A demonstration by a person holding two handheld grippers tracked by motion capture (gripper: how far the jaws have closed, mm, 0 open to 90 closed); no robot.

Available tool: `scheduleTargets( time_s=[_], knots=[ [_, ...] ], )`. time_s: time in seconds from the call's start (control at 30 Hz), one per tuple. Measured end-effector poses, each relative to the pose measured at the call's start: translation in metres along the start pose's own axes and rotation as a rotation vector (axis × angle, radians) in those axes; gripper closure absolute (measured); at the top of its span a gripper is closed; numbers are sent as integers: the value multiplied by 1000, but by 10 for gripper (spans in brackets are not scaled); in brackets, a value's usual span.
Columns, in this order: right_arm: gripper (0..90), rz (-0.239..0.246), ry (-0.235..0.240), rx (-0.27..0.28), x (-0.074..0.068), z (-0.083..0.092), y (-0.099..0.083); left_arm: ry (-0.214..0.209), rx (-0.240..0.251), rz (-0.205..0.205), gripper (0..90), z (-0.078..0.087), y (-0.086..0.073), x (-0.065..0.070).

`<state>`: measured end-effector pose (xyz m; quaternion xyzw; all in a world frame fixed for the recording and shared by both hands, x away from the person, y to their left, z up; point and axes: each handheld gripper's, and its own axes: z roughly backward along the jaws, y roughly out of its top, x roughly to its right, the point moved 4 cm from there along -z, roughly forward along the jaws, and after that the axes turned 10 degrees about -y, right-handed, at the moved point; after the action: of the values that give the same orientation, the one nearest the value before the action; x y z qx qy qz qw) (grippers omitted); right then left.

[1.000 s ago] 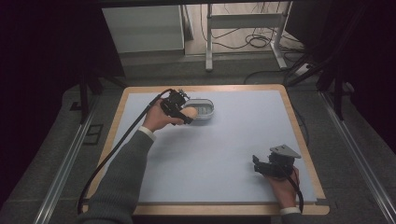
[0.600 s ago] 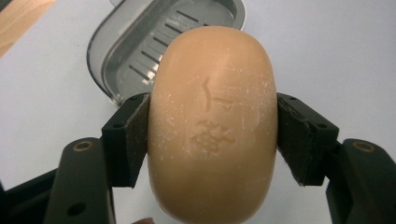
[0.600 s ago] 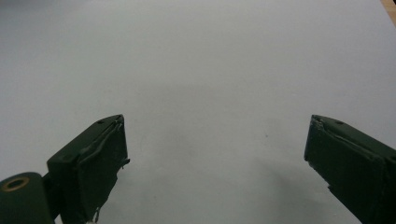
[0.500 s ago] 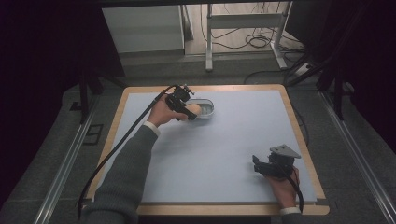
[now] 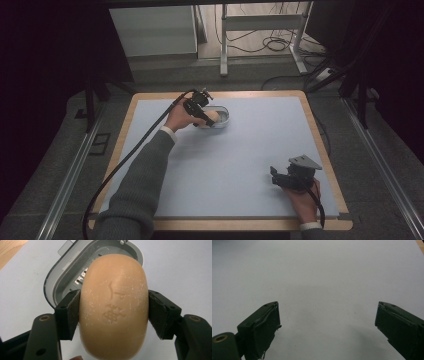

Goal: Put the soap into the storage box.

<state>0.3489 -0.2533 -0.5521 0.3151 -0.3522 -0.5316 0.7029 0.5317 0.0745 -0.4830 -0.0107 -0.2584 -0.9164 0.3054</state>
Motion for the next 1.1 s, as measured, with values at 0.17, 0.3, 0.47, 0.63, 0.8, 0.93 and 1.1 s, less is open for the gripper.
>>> scheduleTargets(
  time_s=[0.17, 0.3, 0.47, 0.63, 0.8, 0.93, 1.1],
  knots=[
    [62, -2, 5, -4, 0, 0, 0, -1, 4, 0, 323, -3, 6, -4],
    [62, 1, 5, -3, 0, 0, 0, 5, 0, 3, 323, -5, 9, -7],
    [62, 2, 2, 1, 0, 0, 0, 7, -9, 4, 323, -9, 13, -8],
    [62, 1, 4, 4, 0, 0, 0, -2, -10, 10, 323, -13, 16, -11],
    [62, -1, 5, 3, 0, 0, 0, -14, 3, 24, 318, -16, 17, -13],
    [62, 0, 4, 3, 0, 0, 0, -45, 43, 34, 315, -13, 19, -12],
    [62, -2, 2, 4, 0, 0, 0, -45, 53, 18, 295, -7, 19, -6]
  ],
)
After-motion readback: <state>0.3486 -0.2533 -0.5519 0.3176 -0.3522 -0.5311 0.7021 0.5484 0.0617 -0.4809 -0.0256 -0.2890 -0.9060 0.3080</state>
